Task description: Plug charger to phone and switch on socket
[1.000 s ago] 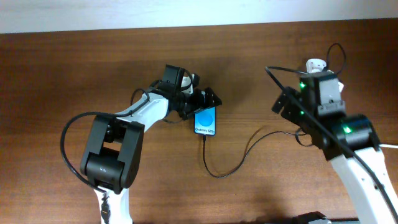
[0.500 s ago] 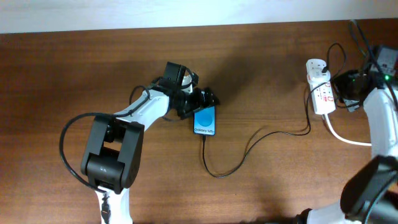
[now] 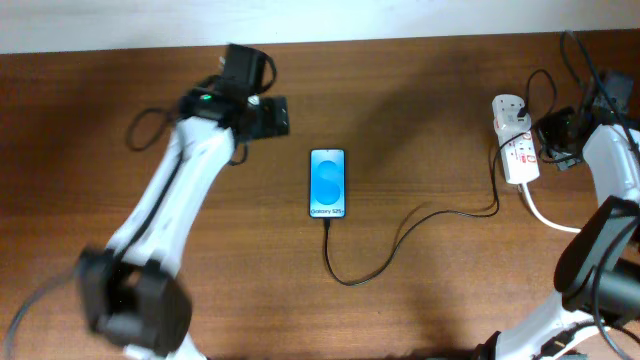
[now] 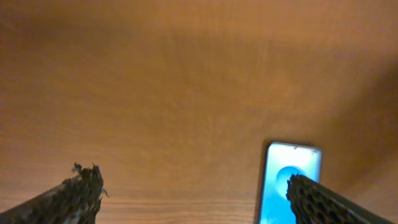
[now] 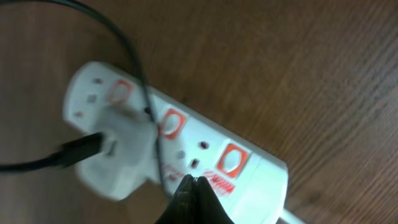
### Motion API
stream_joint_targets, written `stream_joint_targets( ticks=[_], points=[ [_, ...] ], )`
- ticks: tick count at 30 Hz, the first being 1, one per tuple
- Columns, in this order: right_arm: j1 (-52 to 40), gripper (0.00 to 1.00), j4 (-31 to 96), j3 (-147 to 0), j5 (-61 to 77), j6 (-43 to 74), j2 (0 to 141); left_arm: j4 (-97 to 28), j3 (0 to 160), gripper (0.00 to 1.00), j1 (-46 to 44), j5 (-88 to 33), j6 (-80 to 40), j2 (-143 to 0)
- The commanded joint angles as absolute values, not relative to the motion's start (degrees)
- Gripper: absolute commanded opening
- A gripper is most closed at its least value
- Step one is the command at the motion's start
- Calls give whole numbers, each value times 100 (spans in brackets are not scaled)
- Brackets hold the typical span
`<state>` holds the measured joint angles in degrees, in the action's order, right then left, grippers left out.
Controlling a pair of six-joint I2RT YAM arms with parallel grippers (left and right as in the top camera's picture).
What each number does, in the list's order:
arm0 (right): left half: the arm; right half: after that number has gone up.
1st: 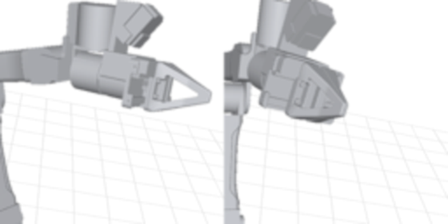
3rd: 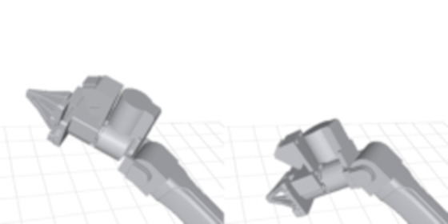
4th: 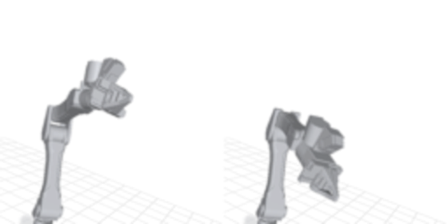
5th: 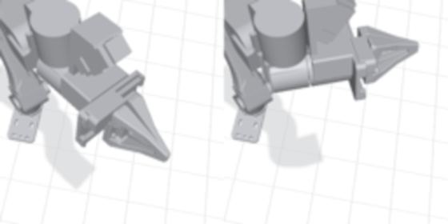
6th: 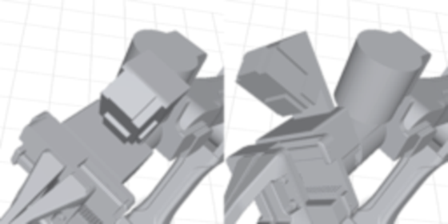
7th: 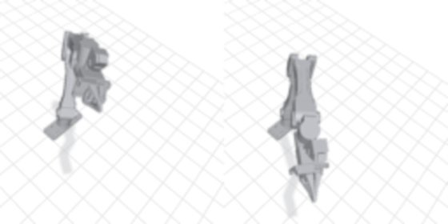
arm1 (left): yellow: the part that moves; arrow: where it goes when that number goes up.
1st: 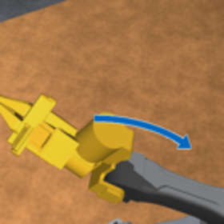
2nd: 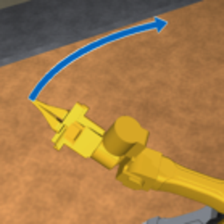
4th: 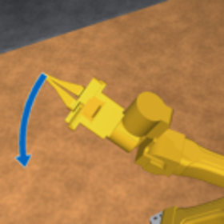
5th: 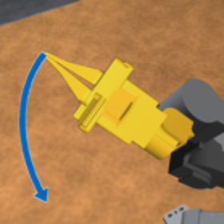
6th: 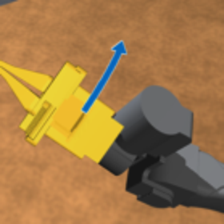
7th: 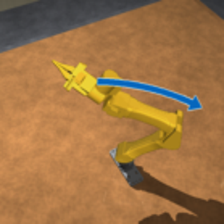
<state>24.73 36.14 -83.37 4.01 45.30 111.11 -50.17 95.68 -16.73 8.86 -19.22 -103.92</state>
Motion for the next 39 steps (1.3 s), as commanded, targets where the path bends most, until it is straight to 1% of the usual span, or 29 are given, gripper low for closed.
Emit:
stream_joint_targets(
  ticks=[1, 5, 9, 12, 18, 20, 22, 25, 26, 28, 31, 33, 34, 37, 38, 39],
  points=[
    [2515, 4, 3356, -8444, 814, 4722, 11502, -5496, 9701, 99, -1671, 2040, -1796, -9144],
    [2515, 4, 3052, -8468, 956, 4906, 11671, -6270, 9701, 99, -1671, 2552, -2174, -8628],
    [2515, 4, 2696, -8602, 1162, 5098, 12001, -6198, 9699, 99, -1671, 2862, -2375, -8613],
    [2510, 4, 2530, -8672, 1280, 5199, 12038, -6198, 9699, 99, -1671, 2858, -2377, -8619],
    [2497, 4, 2528, -8670, 1330, 5260, 12040, -6136, 9699, 99, -1671, 2858, -2377, -8619],
    [2359, 4, 2574, -8670, 1293, 5260, 12317, -6136, 9699, 99, -1671, 2853, -2405, -8617],
    [2200, 4, 2794, -8670, 1127, 5256, 12645, -6139, 9699, 99, -1671, 2836, -2443, -8617],
    [2169, 4, 3100, -8674, 1164, 4982, 12589, -6160, 9699, 99, -1671, 2832, -2445, -8617],
    [2283, 4, 3616, -8726, 1024, 4943, 12313, -6180, 9699, 99, -1671, 2829, -2585, -8578],
    [2471, 4, 3942, -8737, 738, 4670, 11710, -6237, 9699, 99, -1686, 2805, -2589, -8357],
    [2609, 4, 4661, -8739, -578, 4670, 10208, -6484, 9690, 99, -1796, 2451, -2585, -7561],
    [2536, 4, 4779, -8739, -666, 4670, 9314, -6753, 9623, 99, -2340, 2856, -2567, -6879],
    [2414, 4, 4781, -8739, -670, 4668, 8772, -6936, 9515, 99, -2867, 3258, -2580, -6506],
    [1968, 4, 4611, -8739, -670, 4311, 7437, -7109, 8755, 99, -4241, 4425, -3553, -5256],
    [1817, 4, 4480, -8739, -670, 4174, 7028, -6967, 8368, 99, -4460, 4727, -3559, -4880],
    [1730, 4, 4460, -8739, -661, 4176, 6753, -6663, 8018, 99, -4488, 5092, -3559, -4654]
  ],
)
